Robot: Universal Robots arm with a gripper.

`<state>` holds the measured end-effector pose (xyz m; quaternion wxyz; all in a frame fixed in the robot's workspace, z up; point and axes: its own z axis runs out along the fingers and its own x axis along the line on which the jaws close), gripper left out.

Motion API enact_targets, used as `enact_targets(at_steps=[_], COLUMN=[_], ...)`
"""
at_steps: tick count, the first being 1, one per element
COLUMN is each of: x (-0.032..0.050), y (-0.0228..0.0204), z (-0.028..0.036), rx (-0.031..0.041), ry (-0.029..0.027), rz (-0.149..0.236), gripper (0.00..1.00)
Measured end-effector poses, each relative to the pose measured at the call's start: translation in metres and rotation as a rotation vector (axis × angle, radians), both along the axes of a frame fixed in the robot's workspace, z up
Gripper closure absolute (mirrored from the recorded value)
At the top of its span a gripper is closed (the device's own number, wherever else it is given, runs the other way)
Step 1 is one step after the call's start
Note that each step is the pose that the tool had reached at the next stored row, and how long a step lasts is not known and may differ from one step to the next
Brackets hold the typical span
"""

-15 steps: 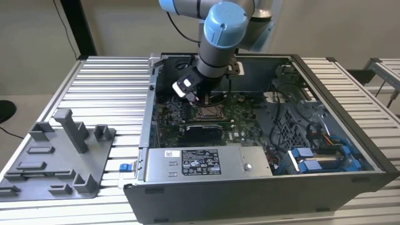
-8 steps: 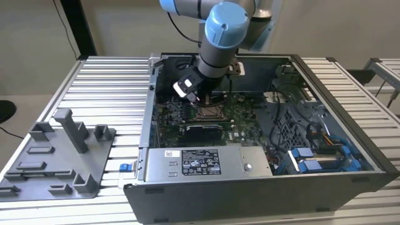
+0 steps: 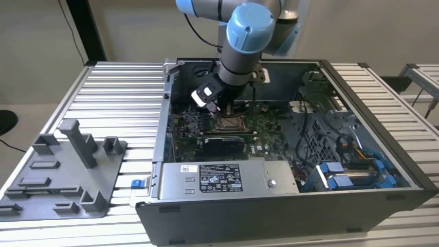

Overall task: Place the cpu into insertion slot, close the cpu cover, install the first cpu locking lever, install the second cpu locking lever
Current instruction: 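Install the first cpu locking lever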

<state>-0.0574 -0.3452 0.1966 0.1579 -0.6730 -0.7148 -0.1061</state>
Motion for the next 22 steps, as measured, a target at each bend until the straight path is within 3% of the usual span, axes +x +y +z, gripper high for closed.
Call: enact_targets(at_steps=[22], x=[0.0073], y=[0.0001], z=[-0.0020], rx=[-0.0052], ry=[0.0000], rz=[0.000], gripper=[1.00])
